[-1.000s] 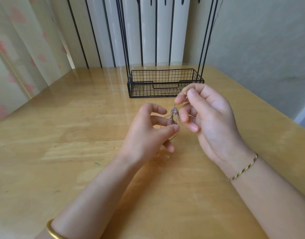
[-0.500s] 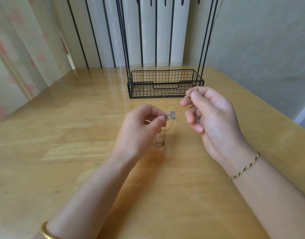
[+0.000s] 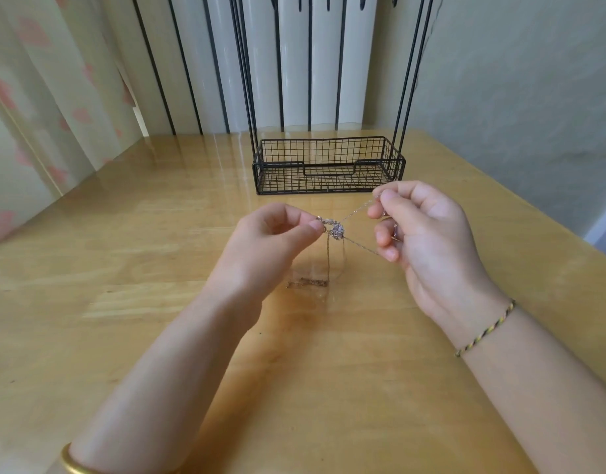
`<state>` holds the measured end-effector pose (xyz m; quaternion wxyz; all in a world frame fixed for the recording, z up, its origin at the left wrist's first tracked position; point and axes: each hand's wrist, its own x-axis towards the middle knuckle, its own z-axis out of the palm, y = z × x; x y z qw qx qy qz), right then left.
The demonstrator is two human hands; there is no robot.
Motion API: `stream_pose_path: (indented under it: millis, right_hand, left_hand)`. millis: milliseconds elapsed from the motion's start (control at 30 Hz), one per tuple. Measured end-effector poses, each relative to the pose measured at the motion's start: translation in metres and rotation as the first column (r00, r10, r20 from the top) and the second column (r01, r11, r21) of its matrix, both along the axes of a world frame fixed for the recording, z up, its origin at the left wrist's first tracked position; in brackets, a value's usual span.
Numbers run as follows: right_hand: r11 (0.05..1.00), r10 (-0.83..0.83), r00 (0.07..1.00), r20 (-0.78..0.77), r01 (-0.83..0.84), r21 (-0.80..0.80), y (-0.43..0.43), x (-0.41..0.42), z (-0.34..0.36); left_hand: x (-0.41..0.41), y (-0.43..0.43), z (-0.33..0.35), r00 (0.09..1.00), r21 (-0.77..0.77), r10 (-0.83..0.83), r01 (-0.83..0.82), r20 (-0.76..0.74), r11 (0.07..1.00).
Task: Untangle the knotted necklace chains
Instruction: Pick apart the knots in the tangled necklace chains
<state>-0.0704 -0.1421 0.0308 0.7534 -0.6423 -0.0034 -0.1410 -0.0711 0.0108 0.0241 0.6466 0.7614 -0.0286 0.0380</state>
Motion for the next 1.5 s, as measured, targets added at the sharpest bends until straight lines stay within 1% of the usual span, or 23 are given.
stream_pose_path:
  millis: [133, 300, 500, 667, 767, 833, 967, 1100, 1267, 1333, 1500]
  right_hand:
    - [0.999, 0.006, 1.000, 0.003, -0.006, -0.039, 0.0007, -0.0009, 0.0004]
    - [0.998, 0.036, 0.999, -0.004, -0.036, -0.060, 0.0003, -0.0031, 0.0009]
    - [0.997, 0.055, 0.998, -0.015, -0.056, -0.051, 0.0001, -0.0036, 0.0020]
    - [0.999, 0.032, 0.999, -0.037, -0.034, -0.030, -0.0027, -0.0014, 0.0002]
    - [0.998, 0.019, 0.999, -0.046, -0.021, -0.053, -0.0031, 0.0002, -0.0009]
    - [0.995, 0.022, 0.998, -0.067, -0.028, -0.100, -0.0030, 0.0004, -0.0015]
    - [0.948, 0.052, 0.990, -0.135, -0.091, -0.304, -0.0020, -0.0015, -0.0039]
    - [0.885, 0.076, 0.991, -0.108, -0.117, -0.450, 0.0002, -0.0016, -0.0070]
    - [0.882, 0.156, 0.985, -0.075, -0.174, -0.438, 0.0022, -0.0049, -0.0028]
    - [0.892, 0.164, 0.986, -0.041, -0.166, -0.420, 0.0026, -0.0059, -0.0022]
    - [0.857, 0.188, 0.982, -0.005, -0.167, -0.487, 0.0033, -0.0062, -0.0053]
  left_hand:
    - [-0.0026, -0.0020, 0.0048, 0.994, -0.141, -0.079, 0.068, -0.077, 0.988]
    - [-0.0026, -0.0023, 0.0076, 0.992, -0.271, -0.085, 0.057, -0.091, 0.961]
    - [-0.0016, -0.0039, 0.0069, 0.999, -0.317, -0.001, -0.013, -0.042, 0.948]
    - [0.0024, 0.0006, 0.0091, 0.994, -0.423, 0.091, -0.106, -0.057, 0.900]
    - [0.0024, 0.0006, 0.0083, 0.993, -0.433, 0.114, -0.118, -0.034, 0.894]
    - [0.0024, 0.0000, 0.0077, 0.994, -0.445, 0.113, -0.105, -0.010, 0.889]
    - [0.0025, -0.0012, 0.0068, 0.994, -0.445, 0.101, -0.077, 0.030, 0.892]
    - [0.0003, -0.0029, 0.0072, 0.995, -0.419, 0.088, -0.057, 0.056, 0.906]
    - [-0.0015, -0.0053, 0.0074, 0.993, -0.411, 0.086, -0.046, 0.078, 0.911]
    - [-0.0015, -0.0056, 0.0073, 0.991, -0.392, 0.091, -0.048, 0.094, 0.919]
    - [-0.0017, -0.0055, 0.0063, 0.988, -0.360, 0.088, -0.038, 0.124, 0.932]
